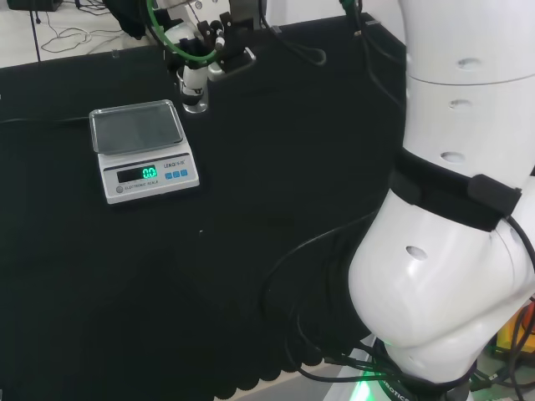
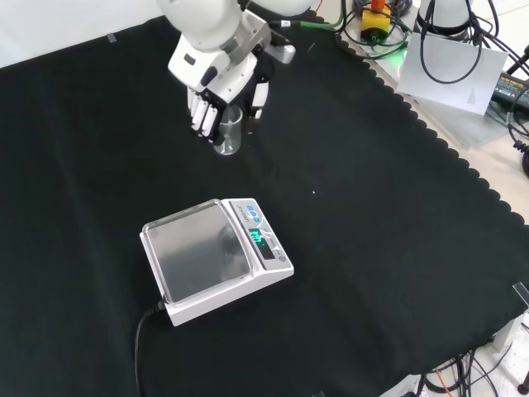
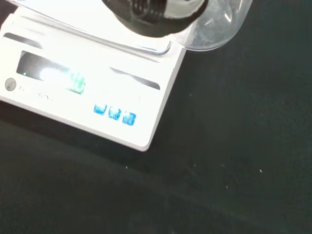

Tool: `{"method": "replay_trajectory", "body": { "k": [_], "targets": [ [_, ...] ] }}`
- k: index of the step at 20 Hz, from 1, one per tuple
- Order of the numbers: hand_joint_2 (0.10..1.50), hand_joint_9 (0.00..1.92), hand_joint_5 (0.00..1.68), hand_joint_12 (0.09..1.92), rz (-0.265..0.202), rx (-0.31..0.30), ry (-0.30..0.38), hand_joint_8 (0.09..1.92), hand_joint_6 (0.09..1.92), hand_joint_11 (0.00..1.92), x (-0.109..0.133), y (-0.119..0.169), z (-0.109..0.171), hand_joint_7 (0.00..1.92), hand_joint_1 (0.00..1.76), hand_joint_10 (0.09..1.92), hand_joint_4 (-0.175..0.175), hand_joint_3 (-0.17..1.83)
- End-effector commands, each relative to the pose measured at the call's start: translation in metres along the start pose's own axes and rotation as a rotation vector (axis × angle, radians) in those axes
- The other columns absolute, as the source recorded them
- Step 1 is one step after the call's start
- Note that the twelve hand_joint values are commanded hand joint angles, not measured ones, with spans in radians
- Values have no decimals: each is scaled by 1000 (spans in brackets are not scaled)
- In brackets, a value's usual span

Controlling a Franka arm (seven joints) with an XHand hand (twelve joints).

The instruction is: Put the beaker on the electronic balance.

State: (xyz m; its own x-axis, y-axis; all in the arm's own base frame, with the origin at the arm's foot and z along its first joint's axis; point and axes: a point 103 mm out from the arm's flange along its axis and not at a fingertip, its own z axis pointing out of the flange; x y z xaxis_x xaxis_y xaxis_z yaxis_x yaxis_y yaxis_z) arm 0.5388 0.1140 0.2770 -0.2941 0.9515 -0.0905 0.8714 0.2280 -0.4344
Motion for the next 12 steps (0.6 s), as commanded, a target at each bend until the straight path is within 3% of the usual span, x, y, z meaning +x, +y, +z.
{"method": "replay_trajectory", "body": {
  "k": [1,12],
  "targets": [
    [1173,994,810,948,-68,19,1,1341,1255,978,-1,37,-3,681,1358,1139,-175,-2],
    [1171,997,813,945,-139,34,-17,1336,1250,982,18,78,-9,685,1359,1134,-175,-1]
  ]
}}
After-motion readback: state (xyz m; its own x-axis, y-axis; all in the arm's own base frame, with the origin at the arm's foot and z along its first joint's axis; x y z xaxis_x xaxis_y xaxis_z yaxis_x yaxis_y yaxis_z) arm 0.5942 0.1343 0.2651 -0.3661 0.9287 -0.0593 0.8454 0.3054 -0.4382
